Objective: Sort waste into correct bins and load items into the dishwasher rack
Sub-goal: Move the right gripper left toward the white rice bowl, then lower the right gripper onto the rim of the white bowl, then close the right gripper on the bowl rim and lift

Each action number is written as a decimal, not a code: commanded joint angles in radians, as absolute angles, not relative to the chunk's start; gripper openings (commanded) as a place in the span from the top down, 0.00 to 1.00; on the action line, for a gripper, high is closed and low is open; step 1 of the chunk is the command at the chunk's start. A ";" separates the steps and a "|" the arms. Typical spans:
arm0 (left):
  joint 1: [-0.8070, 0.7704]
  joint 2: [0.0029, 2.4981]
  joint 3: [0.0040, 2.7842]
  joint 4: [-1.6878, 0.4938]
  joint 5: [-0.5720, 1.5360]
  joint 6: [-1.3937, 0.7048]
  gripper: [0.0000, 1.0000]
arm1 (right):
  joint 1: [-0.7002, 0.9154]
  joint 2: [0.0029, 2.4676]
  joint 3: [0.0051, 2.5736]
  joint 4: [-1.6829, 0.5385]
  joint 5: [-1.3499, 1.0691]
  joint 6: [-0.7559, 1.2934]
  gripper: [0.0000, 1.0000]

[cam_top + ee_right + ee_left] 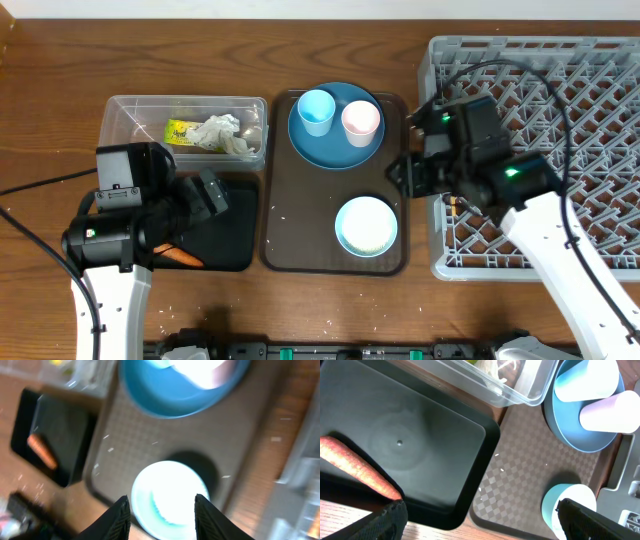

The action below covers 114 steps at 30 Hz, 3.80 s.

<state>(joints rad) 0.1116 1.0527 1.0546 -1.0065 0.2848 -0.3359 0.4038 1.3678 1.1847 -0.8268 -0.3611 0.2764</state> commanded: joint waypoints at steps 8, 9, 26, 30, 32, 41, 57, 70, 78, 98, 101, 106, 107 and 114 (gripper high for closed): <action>0.117 1.046 1.073 -1.007 0.278 -0.329 0.02 | 0.632 1.377 1.193 -0.831 -0.233 0.276 0.60; 0.117 1.046 1.073 -1.007 0.278 -0.329 0.02 | 0.650 1.377 1.193 -0.833 -0.212 0.276 0.60; 0.117 1.046 1.073 -1.007 0.278 -0.329 0.02 | 0.883 1.402 1.174 -0.834 -0.056 0.276 0.30; 0.117 1.046 1.073 -1.007 0.278 -0.329 0.02 | 0.891 1.409 1.174 -0.842 -0.059 0.276 0.01; 0.117 1.046 1.073 -1.007 0.278 -0.329 0.02 | 0.891 1.412 1.174 -0.854 -0.060 0.276 0.01; 0.117 1.046 1.073 -1.007 0.278 -0.329 0.02 | 0.892 1.461 1.174 -0.881 -0.057 0.276 0.75; 0.117 1.046 1.073 -1.007 0.278 -0.329 0.02 | 0.892 1.616 1.174 -0.882 -0.056 0.276 0.77; 0.117 1.046 1.073 -1.007 0.278 -0.329 0.02 | 0.892 1.759 1.174 -0.879 -0.056 0.276 0.78; 0.117 1.046 1.073 -1.007 0.278 -0.329 0.02 | 0.892 1.839 1.174 -0.880 -0.056 0.276 0.84; 0.117 1.046 1.073 -1.007 0.278 -0.329 0.02 | 0.887 1.842 1.198 -0.891 -0.033 0.260 0.99; 0.117 1.046 1.073 -1.007 0.278 -0.329 0.02 | 0.887 1.841 1.238 -0.927 -0.033 0.260 0.99; 0.117 1.046 1.073 -1.007 0.278 -0.329 0.02 | 0.887 1.841 1.352 -1.037 0.018 0.255 0.99; 0.117 1.046 1.073 -1.007 0.278 -0.329 0.02 | 0.887 1.841 1.372 -1.057 0.039 0.247 0.99; 0.117 1.046 1.073 -1.007 0.278 -0.329 0.02 | 0.887 1.841 1.440 -1.146 0.155 0.239 0.99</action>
<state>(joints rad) 0.1116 1.0527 1.0546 -1.0061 0.2848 -0.3359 0.8803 1.8397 1.4178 -1.1374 0.0780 0.2443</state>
